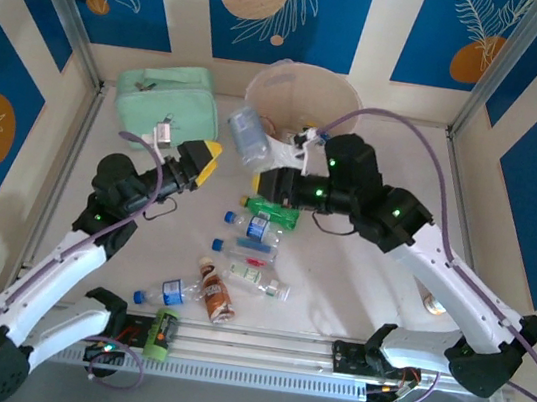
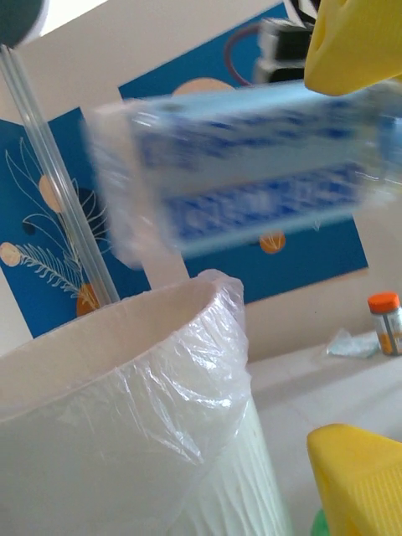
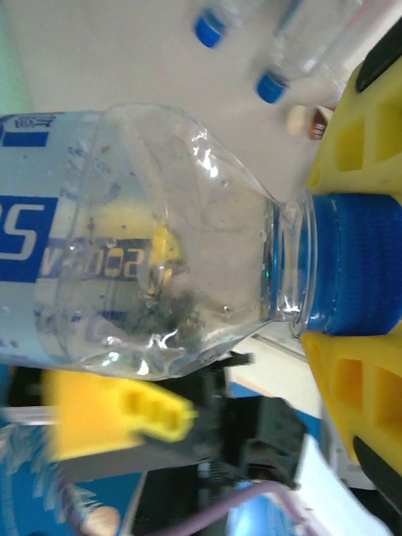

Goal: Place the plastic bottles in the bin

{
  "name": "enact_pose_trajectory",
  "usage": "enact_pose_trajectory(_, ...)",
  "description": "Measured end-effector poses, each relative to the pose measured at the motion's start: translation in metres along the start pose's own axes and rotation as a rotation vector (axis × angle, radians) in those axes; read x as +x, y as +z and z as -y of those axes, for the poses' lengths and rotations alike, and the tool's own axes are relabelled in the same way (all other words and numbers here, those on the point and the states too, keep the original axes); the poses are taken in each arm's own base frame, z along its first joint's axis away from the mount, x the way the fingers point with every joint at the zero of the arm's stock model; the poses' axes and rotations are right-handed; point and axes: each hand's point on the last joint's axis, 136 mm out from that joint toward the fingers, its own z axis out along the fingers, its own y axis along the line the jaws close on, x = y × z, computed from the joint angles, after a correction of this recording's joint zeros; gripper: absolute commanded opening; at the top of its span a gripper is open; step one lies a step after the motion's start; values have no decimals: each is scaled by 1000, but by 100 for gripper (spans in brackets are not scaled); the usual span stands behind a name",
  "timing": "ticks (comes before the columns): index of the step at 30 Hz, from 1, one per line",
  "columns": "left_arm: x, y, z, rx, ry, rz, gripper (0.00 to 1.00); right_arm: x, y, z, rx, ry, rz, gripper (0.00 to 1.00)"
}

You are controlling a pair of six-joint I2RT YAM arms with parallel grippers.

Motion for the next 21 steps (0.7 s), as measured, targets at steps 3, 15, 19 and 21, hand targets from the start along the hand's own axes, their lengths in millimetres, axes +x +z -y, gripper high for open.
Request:
enact_pose_trajectory(3, 5, -8, -12, -72, 25, -7, 100, -34, -14, 9, 51, 10, 92, 10)
enact_pose_trajectory(15, 25, -28, -71, -336, 6, -58, 95, -116, -27, 116, 321, 195, 200, 17)
enact_pose_trajectory(19, 31, -35, -88, -416, -3, -71, 95, -119, -26, 137, 362, 235, 190, 48)
enact_pose_trajectory(21, 33, -38, -93, -442, -5, -77, 95, -119, -29, 141, 371, 239, 191, 58)
